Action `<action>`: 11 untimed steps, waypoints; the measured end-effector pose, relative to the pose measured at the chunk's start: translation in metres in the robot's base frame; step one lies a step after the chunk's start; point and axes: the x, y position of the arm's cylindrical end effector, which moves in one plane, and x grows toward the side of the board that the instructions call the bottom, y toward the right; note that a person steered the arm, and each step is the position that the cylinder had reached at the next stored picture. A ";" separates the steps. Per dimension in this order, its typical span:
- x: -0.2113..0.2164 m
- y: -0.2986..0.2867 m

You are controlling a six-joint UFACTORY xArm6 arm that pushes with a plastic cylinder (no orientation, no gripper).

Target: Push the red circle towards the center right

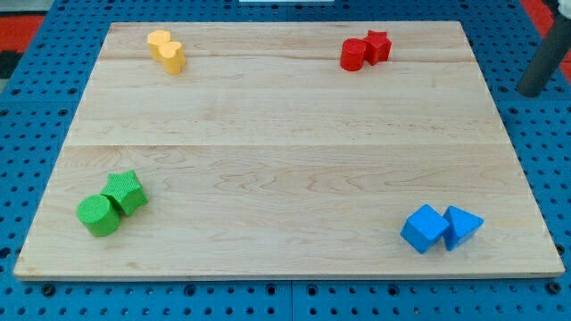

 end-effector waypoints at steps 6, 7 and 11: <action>-0.107 -0.281; -0.094 -0.248; 0.011 -0.184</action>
